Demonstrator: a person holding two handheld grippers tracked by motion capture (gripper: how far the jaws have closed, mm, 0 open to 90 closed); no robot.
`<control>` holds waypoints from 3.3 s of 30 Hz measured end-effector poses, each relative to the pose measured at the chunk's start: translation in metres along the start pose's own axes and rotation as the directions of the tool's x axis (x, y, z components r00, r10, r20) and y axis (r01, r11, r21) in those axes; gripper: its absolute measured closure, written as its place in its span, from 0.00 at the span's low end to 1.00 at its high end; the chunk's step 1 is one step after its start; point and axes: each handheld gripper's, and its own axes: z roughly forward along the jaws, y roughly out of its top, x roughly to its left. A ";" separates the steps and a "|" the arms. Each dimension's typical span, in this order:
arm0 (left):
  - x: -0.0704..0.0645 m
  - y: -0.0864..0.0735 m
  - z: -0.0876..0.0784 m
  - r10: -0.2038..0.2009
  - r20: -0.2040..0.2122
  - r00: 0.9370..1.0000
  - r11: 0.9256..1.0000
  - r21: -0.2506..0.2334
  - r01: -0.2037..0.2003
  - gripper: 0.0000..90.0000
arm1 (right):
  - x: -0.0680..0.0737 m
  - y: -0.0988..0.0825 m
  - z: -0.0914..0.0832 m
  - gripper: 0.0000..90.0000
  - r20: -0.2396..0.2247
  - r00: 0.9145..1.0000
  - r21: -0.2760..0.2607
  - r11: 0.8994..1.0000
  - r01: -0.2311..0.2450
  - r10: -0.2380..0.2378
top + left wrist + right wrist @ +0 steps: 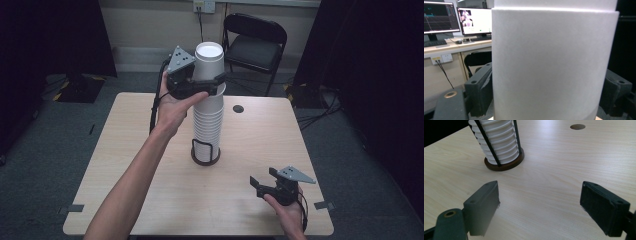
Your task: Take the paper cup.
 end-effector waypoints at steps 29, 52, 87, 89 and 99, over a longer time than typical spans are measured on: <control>0.002 0.016 -0.012 -0.027 0.023 0.999 0.989 -0.145 0.030 0.18 | 0.000 0.000 0.000 0.17 0.008 1.000 0.001 1.000 -0.004 0.004; 0.001 0.026 -0.042 -0.017 0.033 0.999 0.987 -0.162 0.022 0.18 | 0.000 0.000 0.000 0.17 0.012 1.000 0.001 1.000 -0.003 0.003; -0.015 -0.013 -0.118 -0.037 0.072 0.997 0.986 -0.159 0.048 0.18 | 0.005 0.000 0.001 0.18 0.005 1.000 -0.007 1.000 0.011 -0.011; -0.016 -0.018 -0.119 -0.046 0.081 0.996 0.987 -0.147 0.058 0.18 | 0.006 0.000 0.001 0.18 0.000 1.000 -0.011 1.000 0.015 -0.015; -0.019 -0.055 -0.111 -0.103 0.094 0.990 0.992 -0.063 0.109 0.18 | 0.007 0.000 0.001 0.24 -0.010 1.000 -0.008 1.000 0.026 -0.026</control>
